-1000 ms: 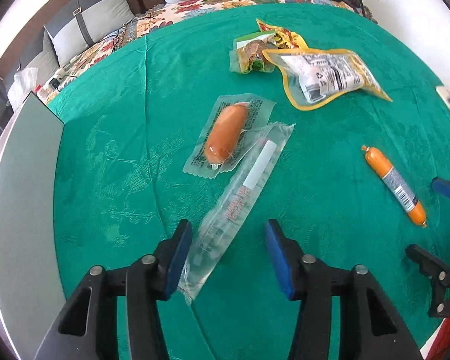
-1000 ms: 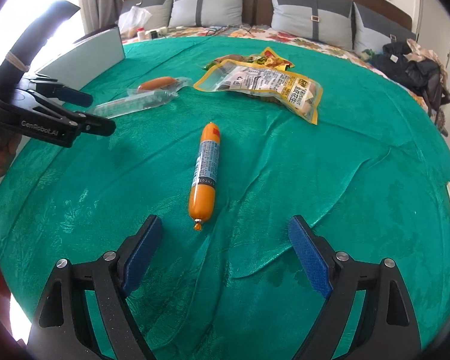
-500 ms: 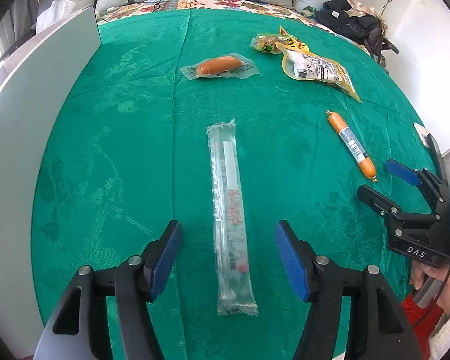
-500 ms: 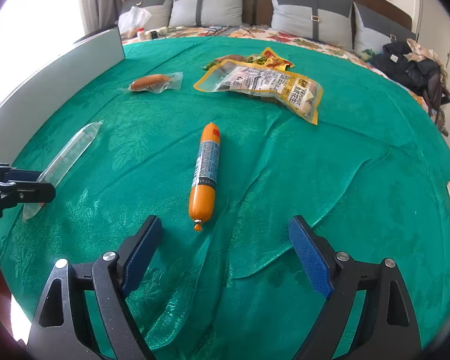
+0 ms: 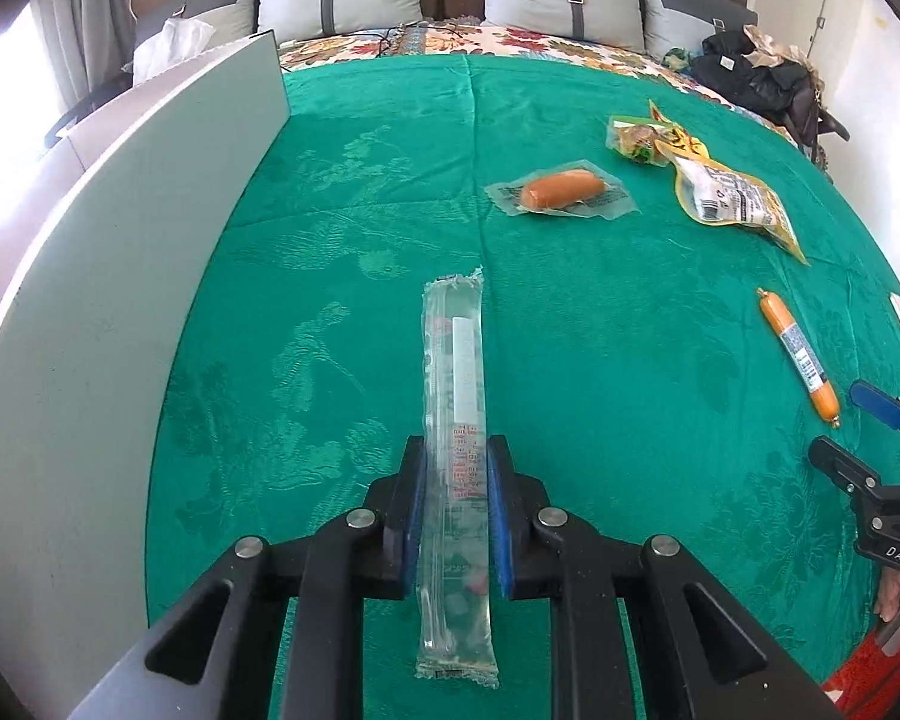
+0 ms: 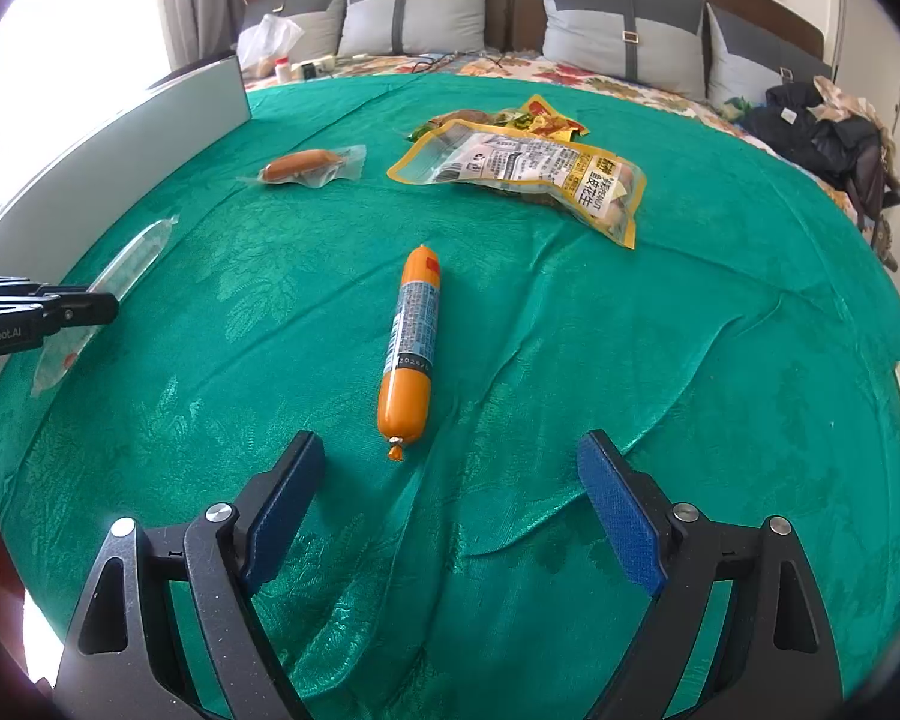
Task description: Organize snacks
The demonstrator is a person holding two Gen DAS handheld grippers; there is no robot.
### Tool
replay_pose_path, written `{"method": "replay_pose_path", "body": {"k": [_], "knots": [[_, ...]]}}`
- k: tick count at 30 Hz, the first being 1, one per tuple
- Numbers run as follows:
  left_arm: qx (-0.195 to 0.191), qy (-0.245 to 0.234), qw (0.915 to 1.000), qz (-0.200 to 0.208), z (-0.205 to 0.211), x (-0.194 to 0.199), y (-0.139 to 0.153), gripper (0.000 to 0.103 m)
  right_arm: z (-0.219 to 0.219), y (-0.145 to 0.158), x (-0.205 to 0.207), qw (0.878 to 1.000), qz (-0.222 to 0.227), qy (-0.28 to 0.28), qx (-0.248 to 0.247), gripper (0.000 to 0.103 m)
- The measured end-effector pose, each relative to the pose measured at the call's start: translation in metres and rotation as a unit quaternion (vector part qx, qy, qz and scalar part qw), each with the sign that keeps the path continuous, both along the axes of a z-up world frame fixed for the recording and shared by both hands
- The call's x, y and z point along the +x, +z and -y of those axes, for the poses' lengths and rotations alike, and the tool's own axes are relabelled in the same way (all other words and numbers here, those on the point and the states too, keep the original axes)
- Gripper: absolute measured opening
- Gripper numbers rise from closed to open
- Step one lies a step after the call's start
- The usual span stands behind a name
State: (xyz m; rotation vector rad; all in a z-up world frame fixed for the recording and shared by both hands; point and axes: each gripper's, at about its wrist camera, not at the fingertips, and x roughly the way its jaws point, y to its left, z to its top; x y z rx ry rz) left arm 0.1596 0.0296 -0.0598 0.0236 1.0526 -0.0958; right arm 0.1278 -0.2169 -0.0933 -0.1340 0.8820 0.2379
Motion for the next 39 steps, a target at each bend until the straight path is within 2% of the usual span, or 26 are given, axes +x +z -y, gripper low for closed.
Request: {"method": "replay_pose_path", "body": {"k": [1, 2, 3, 4, 5, 6, 9, 14, 39], "knots": [[-0.006, -0.003, 1.0, -0.002, -0.006, 0.001, -0.004, 0.019, 0.0, 0.0, 0.0, 1.0, 0.0, 0.0, 0.0, 0.089], [-0.013, -0.008, 0.9998, 0.01, -0.011, 0.0, -0.006, 0.024, 0.0, 0.0, 0.0, 1.0, 0.0, 0.0, 0.0, 0.089], [-0.011, -0.011, 0.9997, 0.018, -0.013, -0.002, -0.008, 0.038, 0.0, 0.0, 0.0, 1.0, 0.0, 0.0, 0.0, 0.089], [-0.007, -0.02, 0.9995, 0.025, -0.014, -0.003, -0.008, 0.046, 0.0, 0.0, 0.0, 1.0, 0.0, 0.0, 0.0, 0.089], [0.004, -0.022, 0.9996, 0.019, -0.013, -0.002, -0.011, 0.072, 0.0, 0.0, 0.0, 1.0, 0.0, 0.0, 0.0, 0.089], [0.015, -0.018, 0.9996, 0.012, -0.014, -0.001, -0.015, 0.089, 0.0, 0.0, 0.0, 1.0, 0.0, 0.0, 0.0, 0.089], [0.009, 0.0, 0.9993, 0.036, -0.022, -0.003, -0.021, 0.098, 0.0, 0.0, 0.0, 1.0, 0.0, 0.0, 0.001, 0.089], [0.012, 0.009, 0.9989, 0.045, -0.024, -0.002, -0.023, 0.103, 0.0, -0.001, 0.0, 1.0, 0.0, 0.0, 0.001, 0.089], [0.011, 0.014, 0.9985, 0.051, -0.023, -0.003, -0.024, 0.103, 0.0, -0.001, -0.001, 1.0, 0.0, 0.0, 0.001, 0.089]]}}
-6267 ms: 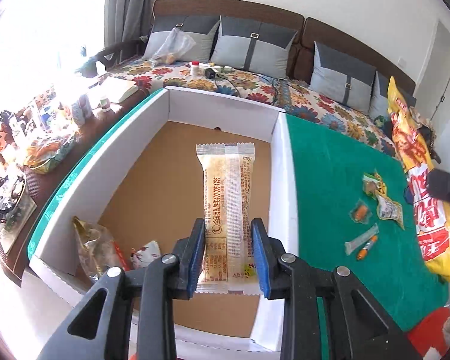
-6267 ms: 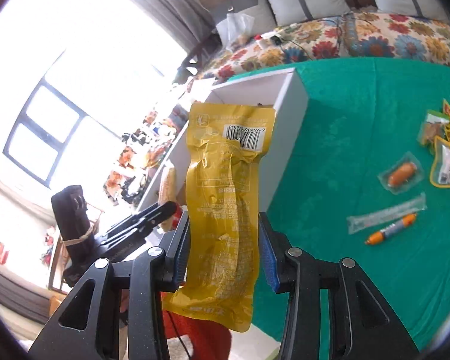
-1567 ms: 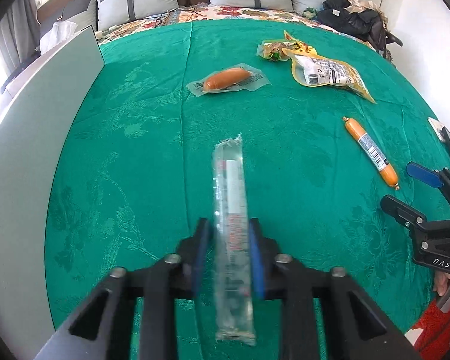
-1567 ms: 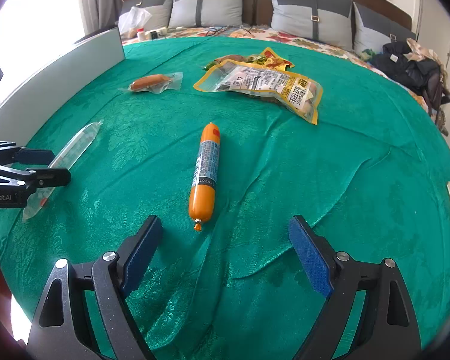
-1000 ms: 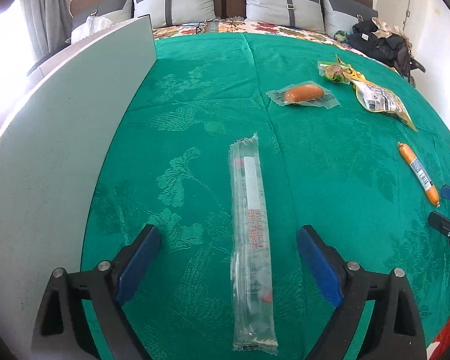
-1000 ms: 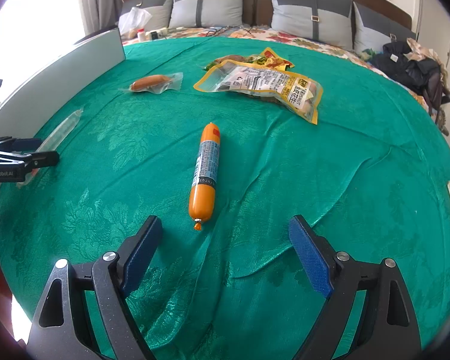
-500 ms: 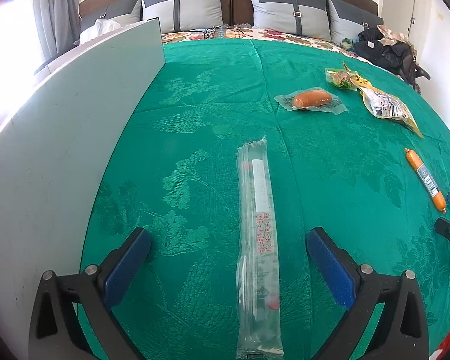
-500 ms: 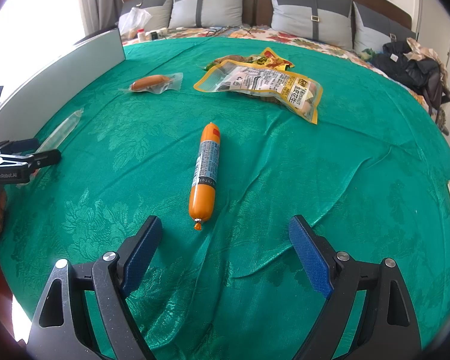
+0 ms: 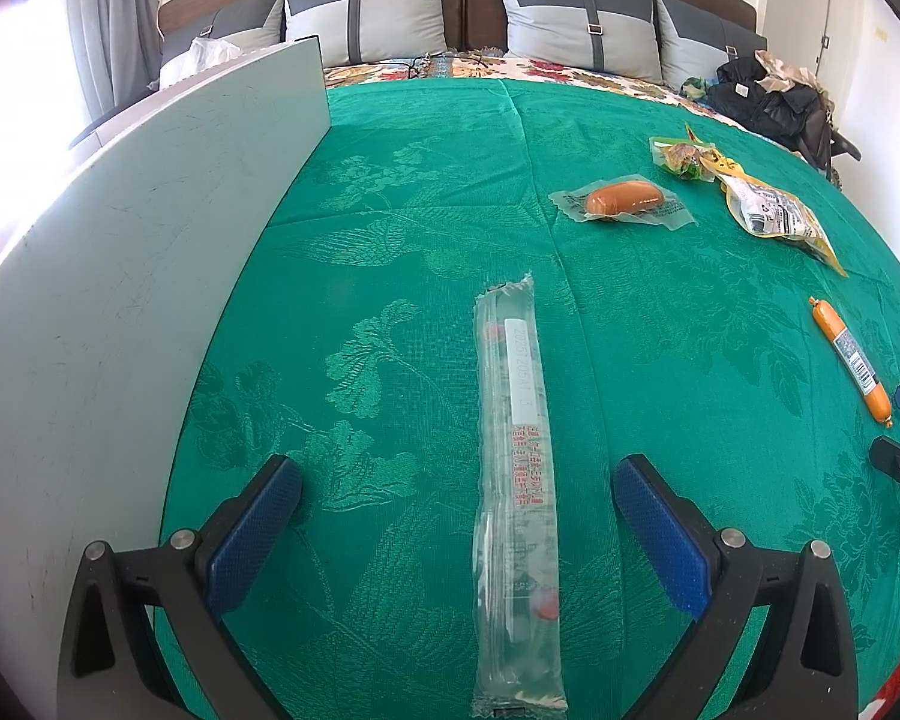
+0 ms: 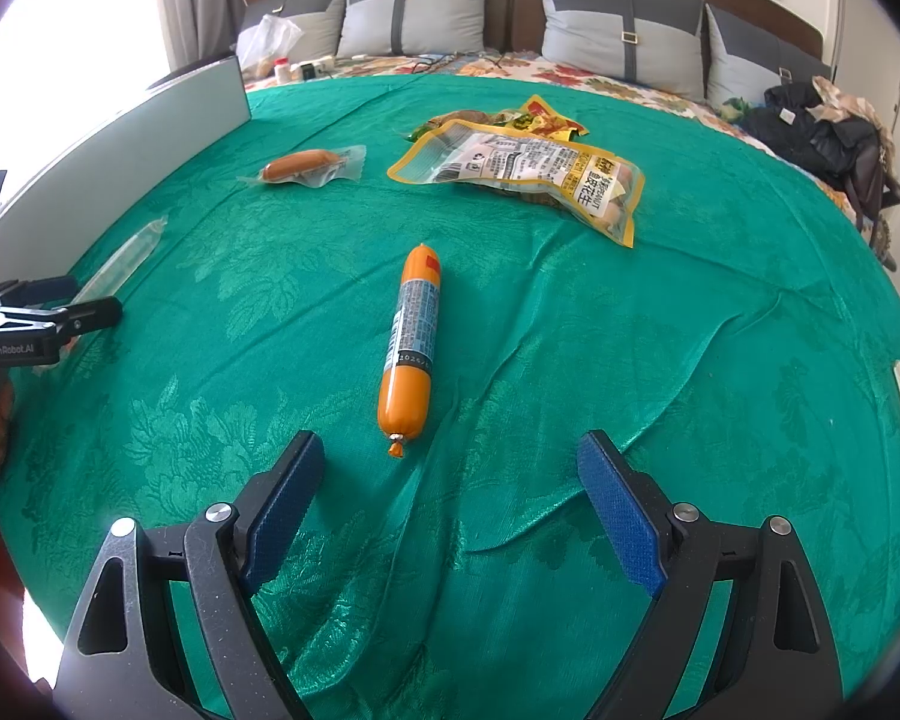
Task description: Organize snacks
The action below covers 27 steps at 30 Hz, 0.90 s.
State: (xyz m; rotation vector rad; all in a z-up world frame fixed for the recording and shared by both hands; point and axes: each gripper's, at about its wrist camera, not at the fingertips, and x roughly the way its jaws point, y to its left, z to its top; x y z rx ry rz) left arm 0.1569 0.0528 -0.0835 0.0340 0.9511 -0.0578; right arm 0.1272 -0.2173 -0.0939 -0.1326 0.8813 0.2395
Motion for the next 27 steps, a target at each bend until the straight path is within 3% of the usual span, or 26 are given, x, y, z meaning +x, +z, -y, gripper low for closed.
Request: {"method": "replay_pose_path", "body": {"k": [19, 22, 25, 27], "knots": [[0.0, -0.001, 1.0, -0.002, 0.0, 0.0, 0.0, 0.103, 0.0, 0.0, 0.001, 1.0, 0.0, 0.0, 0.001, 0.089], [0.0, -0.024, 0.9991, -0.035, 0.001, 0.004, 0.004, 0.102, 0.0, 0.0, 0.002, 1.0, -0.012, 0.01, -0.004, 0.089], [0.004, -0.056, 0.9968, -0.057, 0.007, 0.004, 0.011, 0.083, -0.004, 0.01, 0.019, 0.994, -0.099, 0.041, -0.017, 0.087], [0.006, -0.07, 0.995, -0.072, 0.015, 0.005, 0.014, 0.066, -0.005, 0.023, 0.031, 0.991, -0.128, 0.038, -0.001, 0.086]]}}
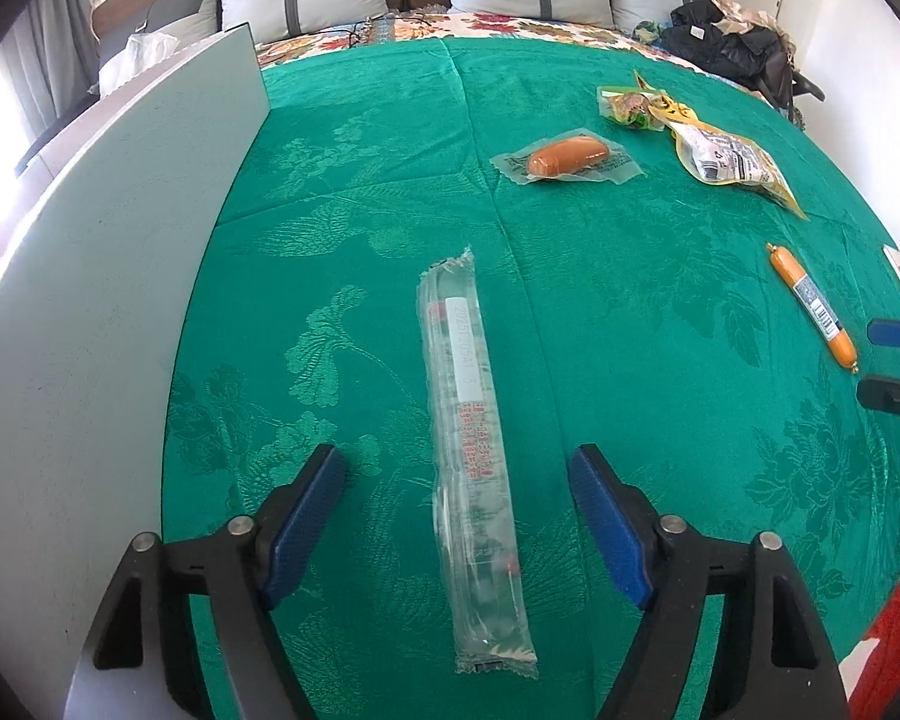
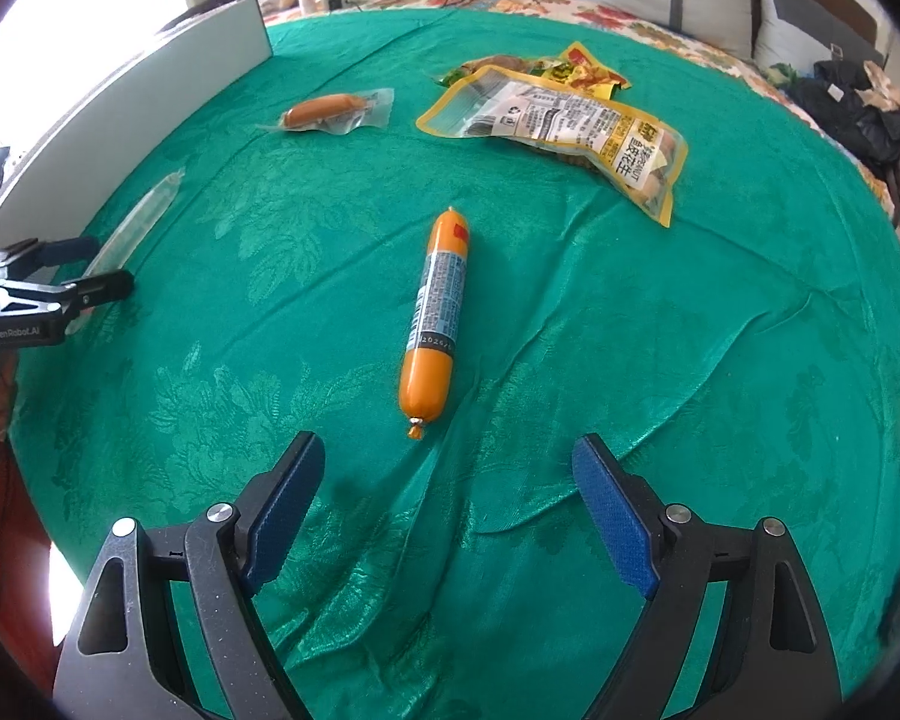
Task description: Organize snacks
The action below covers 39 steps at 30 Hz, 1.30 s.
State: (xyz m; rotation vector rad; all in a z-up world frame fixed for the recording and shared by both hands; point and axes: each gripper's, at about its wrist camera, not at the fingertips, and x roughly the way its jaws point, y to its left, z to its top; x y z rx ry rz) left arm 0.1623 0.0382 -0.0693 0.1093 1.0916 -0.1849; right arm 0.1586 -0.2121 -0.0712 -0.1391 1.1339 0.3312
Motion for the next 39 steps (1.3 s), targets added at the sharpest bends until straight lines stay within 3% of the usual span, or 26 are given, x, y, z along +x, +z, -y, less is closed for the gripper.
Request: {"method": "replay_pose_path", "body": {"k": [1, 3, 4, 10, 11, 12, 15, 18, 21, 23, 26, 31, 33, 36, 37, 39], "knots": [[0.002, -0.004, 1.0, -0.007, 0.004, 0.002, 0.002, 0.061, -0.003, 0.006, 0.008, 1.0, -0.012, -0.004, 0.006, 0.085], [0.005, -0.008, 0.9998, -0.017, 0.01, 0.005, 0.005, 0.028, -0.01, 0.012, 0.03, 0.999, -0.042, -0.015, 0.006, 0.085], [0.006, -0.003, 0.9997, -0.022, 0.01, 0.007, 0.006, 0.019, -0.015, 0.012, 0.041, 0.998, -0.061, -0.024, 0.001, 0.084], [-0.094, 0.017, 0.9943, -0.046, -0.014, -0.01, 0.009, 0.018, -0.033, -0.01, 0.077, 0.99, -0.123, -0.059, -0.036, 0.054], [-0.105, 0.02, 0.9931, -0.047, -0.017, -0.017, 0.01, 0.018, -0.035, -0.008, 0.078, 0.991, -0.115, -0.059, -0.039, 0.029], [-0.118, 0.024, 0.9916, -0.047, -0.021, -0.023, 0.012, 0.018, -0.036, -0.008, 0.077, 0.991, -0.119, -0.056, -0.037, 0.017], [-0.17, 0.035, 0.9839, -0.045, -0.03, -0.043, 0.017, 0.018, -0.036, 0.004, 0.063, 0.993, -0.104, -0.055, -0.017, 0.016], [-0.198, 0.043, 0.9783, -0.047, -0.031, -0.058, 0.019, 0.018, -0.027, 0.019, 0.038, 0.993, -0.087, -0.067, 0.049, 0.016], [-0.227, 0.045, 0.9712, -0.055, -0.026, -0.068, 0.027, 0.018, -0.021, 0.013, 0.016, 0.99, -0.101, -0.087, 0.054, 0.017], [-0.246, 0.037, 0.9675, -0.046, -0.026, -0.075, 0.045, 0.018, -0.025, 0.023, 0.007, 0.989, -0.098, -0.087, 0.074, 0.017], [-0.257, 0.036, 0.9658, -0.013, -0.042, -0.079, 0.088, 0.018, -0.053, 0.063, 0.001, 0.99, -0.069, -0.062, 0.108, 0.017], [-0.239, 0.099, 0.9648, 0.049, -0.123, -0.073, 0.158, 0.018, -0.147, 0.153, 0.006, 0.979, -0.008, 0.022, 0.2, 0.017], [-0.198, 0.138, 0.9676, 0.073, -0.161, -0.07, 0.175, 0.018, -0.198, 0.181, 0.008, 0.971, 0.004, 0.061, 0.232, 0.017], [-0.111, 0.186, 0.9716, 0.095, -0.209, -0.066, 0.179, 0.021, -0.269, 0.198, 0.005, 0.96, 0.005, 0.11, 0.258, 0.017], [-0.078, 0.201, 0.9715, 0.097, -0.222, -0.067, 0.175, 0.027, -0.287, 0.199, 0.007, 0.958, 0.007, 0.12, 0.262, 0.019], [-0.034, 0.224, 0.9702, 0.086, -0.245, -0.069, 0.16, 0.079, -0.318, 0.193, 0.009, 0.957, 0.006, 0.129, 0.261, 0.034]]}}
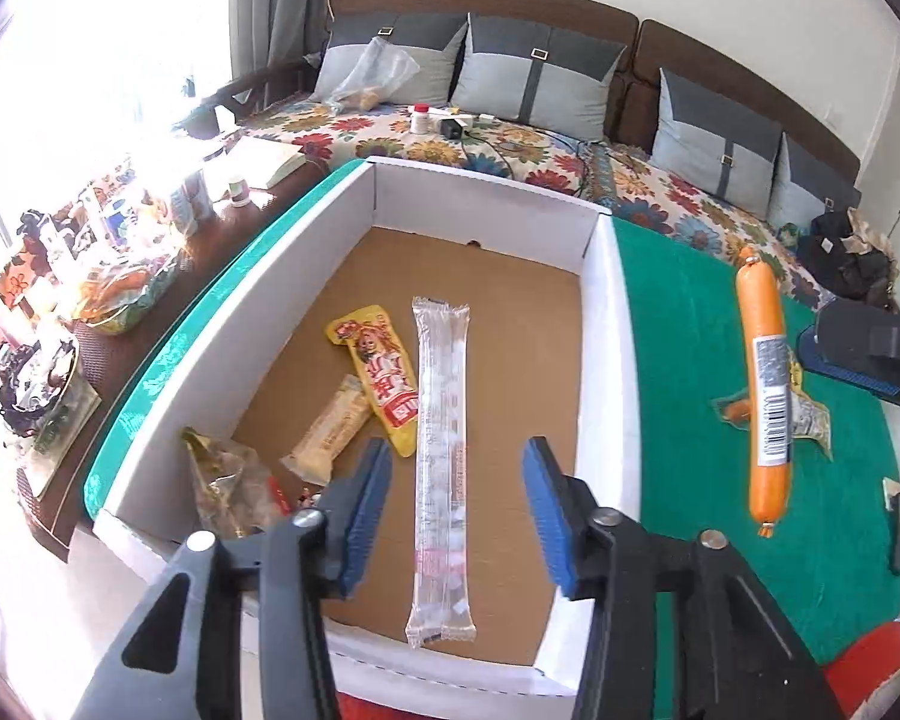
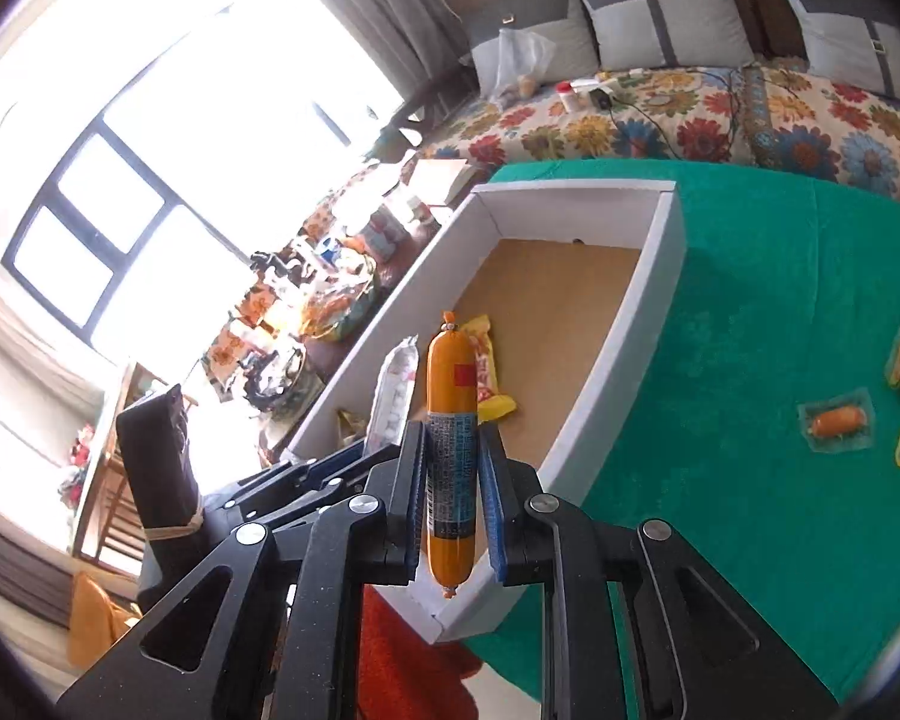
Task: Organize snacks
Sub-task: 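Carry the tube pack and orange sausage into the white box with both tools, then withdraw both open tools from the box back over the bed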
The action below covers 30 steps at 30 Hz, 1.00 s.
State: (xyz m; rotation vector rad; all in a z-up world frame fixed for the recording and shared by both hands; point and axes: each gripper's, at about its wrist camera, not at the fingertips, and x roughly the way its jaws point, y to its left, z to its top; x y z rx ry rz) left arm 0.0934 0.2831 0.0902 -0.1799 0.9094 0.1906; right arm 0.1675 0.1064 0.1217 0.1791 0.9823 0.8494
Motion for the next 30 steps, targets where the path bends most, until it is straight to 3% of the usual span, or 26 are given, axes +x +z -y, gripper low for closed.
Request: {"method": "replay_pose_path", "body": {"k": [1, 2, 6, 10, 14, 17, 20, 24, 27, 30], "knots": [[0.011, 0.012, 0.9998, -0.006, -0.009, -0.005, -0.008, 0.084, -0.008, -0.008, -0.002, 1.0, -0.001, 0.0, -0.007, 0.058], [0.019, 0.023, 0.9995, -0.011, -0.017, -0.011, -0.014, 0.084, -0.01, -0.014, -0.002, 1.0, 0.001, -0.006, -0.011, 0.061], [-0.006, 0.035, 0.9993, 0.008, -0.026, -0.039, -0.025, 0.084, 0.03, -0.046, -0.005, 1.0, 0.003, -0.028, -0.012, 0.06], [-0.043, 0.005, 0.9978, 0.05, 0.006, -0.046, -0.013, 0.084, 0.11, -0.095, 0.0, 0.993, 0.024, -0.084, -0.075, 0.06], [-0.067, -0.07, 0.9924, 0.076, 0.077, -0.037, 0.004, 0.088, 0.217, -0.155, -0.007, 0.963, 0.063, -0.164, -0.203, 0.061], [-0.074, -0.138, 0.9849, 0.073, 0.138, -0.025, 0.001, 0.096, 0.295, -0.182, -0.019, 0.937, 0.072, -0.22, -0.26, 0.061], [-0.067, -0.195, 0.9775, 0.046, 0.199, -0.009, -0.023, 0.097, 0.352, -0.187, -0.034, 0.919, 0.094, -0.268, -0.273, 0.062], [-0.041, -0.235, 0.9711, -0.01, 0.266, 0.011, -0.083, 0.097, 0.386, -0.19, -0.053, 0.898, 0.131, -0.313, -0.281, 0.069], [-0.019, -0.244, 0.9689, -0.038, 0.295, 0.022, -0.12, 0.097, 0.395, -0.189, -0.05, 0.905, 0.108, -0.331, -0.243, 0.069], [-0.001, -0.242, 0.9691, -0.045, 0.31, 0.034, -0.139, 0.097, 0.39, -0.188, -0.045, 0.906, 0.117, -0.327, -0.244, 0.069]]}}
